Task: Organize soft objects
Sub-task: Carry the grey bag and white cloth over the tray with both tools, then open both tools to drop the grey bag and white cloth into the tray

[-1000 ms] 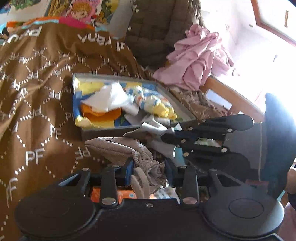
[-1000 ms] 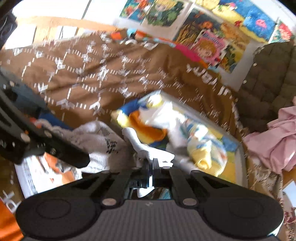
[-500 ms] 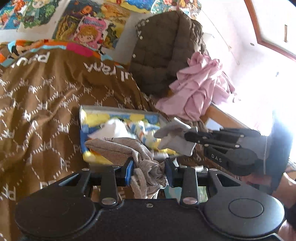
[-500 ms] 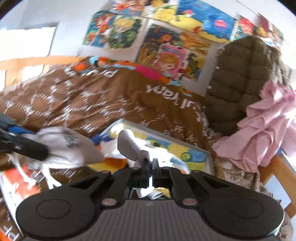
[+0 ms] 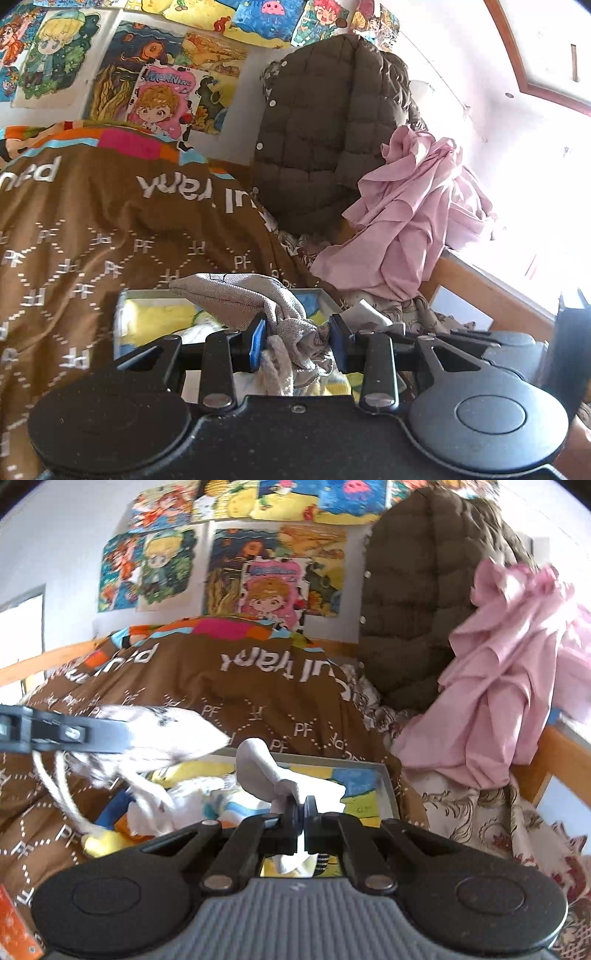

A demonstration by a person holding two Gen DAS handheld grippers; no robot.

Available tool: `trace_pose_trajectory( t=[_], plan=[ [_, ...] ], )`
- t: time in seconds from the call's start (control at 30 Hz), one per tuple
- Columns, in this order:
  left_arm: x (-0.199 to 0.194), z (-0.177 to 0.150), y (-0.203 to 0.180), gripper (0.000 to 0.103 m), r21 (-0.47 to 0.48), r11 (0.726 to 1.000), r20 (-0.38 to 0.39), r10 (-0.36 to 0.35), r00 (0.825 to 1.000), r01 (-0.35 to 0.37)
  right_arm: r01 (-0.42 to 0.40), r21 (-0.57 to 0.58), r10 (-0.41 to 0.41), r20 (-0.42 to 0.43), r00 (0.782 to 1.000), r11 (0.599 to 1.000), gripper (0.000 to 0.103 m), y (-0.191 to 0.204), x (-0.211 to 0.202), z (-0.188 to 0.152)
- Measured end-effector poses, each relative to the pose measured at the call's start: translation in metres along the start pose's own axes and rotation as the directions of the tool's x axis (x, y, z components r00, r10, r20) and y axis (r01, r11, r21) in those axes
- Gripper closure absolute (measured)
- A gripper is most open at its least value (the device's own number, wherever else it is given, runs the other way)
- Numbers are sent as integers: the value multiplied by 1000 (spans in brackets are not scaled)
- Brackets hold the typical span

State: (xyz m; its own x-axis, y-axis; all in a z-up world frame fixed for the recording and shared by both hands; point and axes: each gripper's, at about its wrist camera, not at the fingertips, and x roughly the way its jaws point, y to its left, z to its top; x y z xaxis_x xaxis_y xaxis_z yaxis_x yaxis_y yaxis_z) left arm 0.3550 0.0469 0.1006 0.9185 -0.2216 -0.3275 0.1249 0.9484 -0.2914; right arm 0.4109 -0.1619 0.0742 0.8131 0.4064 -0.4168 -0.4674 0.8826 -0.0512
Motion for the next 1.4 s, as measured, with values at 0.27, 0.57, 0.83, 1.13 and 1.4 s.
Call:
trace_pose_trajectory(
  t=[0.27, 0.57, 0.83, 1.13, 1.4],
  plan=[
    [68, -15, -12, 65, -38, 999, -38, 38, 999, -39, -7, 71, 12, -68, 998, 997, 100, -30, 17, -20],
    [78, -52, 1, 63, -45, 994, -120, 97, 988, -103, 12, 61, -4, -118, 993, 998, 99, -32, 25, -34],
    [75, -64, 6, 57, -68, 992, -140, 93, 986, -103, 23, 60, -16, -119, 993, 998, 89, -32, 23, -35],
    [67, -63, 5, 35, -75, 990, -141, 104, 984, -116, 27, 53, -20, -122, 992, 998, 68, -34, 21, -37],
    [49, -57, 0, 18, -58, 990, -115, 119, 986, -127, 44, 50, -40, -81, 996, 998, 42, -34, 6, -34]
  ],
)
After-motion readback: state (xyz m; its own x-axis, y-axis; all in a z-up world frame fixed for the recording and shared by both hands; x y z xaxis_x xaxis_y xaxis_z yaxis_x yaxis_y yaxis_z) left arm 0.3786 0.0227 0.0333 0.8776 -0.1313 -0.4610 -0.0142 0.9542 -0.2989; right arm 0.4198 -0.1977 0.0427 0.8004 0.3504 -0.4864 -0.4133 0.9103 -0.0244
